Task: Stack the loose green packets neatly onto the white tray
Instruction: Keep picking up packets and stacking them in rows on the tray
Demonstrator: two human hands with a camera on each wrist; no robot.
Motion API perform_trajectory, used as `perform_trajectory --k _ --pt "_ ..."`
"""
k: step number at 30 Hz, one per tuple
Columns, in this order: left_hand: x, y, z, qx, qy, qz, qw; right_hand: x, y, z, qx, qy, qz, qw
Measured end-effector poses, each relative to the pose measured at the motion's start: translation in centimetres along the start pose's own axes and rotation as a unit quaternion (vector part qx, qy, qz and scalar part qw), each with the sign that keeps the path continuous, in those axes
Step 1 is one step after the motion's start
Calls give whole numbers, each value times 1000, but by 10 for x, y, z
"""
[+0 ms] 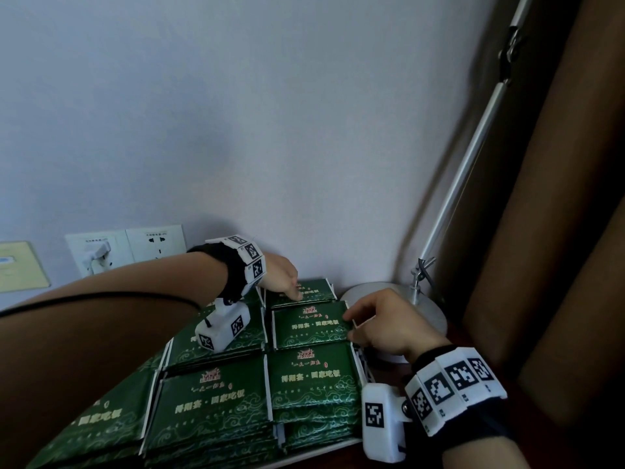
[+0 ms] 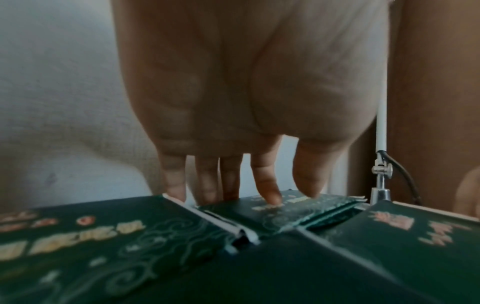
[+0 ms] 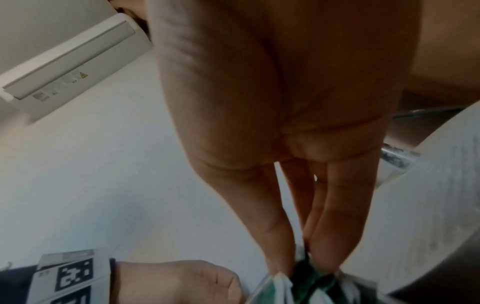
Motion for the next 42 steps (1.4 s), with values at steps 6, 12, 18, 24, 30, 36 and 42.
perform_trajectory --k 6,12,18,24,30,36,42 --pt "-1 -1 6 -5 17 9 1000 -3 1 3 -14 4 28 1000" --pt "-5 2 13 -19 15 7 1000 -4 -4 4 -3 0 41 999" --pt "-9 -2 20 0 26 59 998 -4 -5 3 3 -2 29 1000" --pt "-6 -3 19 1 26 4 1000 -5 -6 6 7 2 33 999" --pt "2 14 -8 -47 41 -22 998 -7 -7 9 13 1 57 998" --pt "10 52 -43 -145 31 -162 976 8 9 2 -18 23 49 998" --pt "25 64 -123 -186 25 -249 950 77 26 -32 -46 117 59 990"
Point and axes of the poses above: each hand's wrist, its own z-axis towards the middle knuckle, its own y-axis out of the back of the hand, x = y × z, the point moved 10 cm from there along z, towards the middle knuckle, and after that the axes turned 14 degrees about z, right-handed, at the moved point
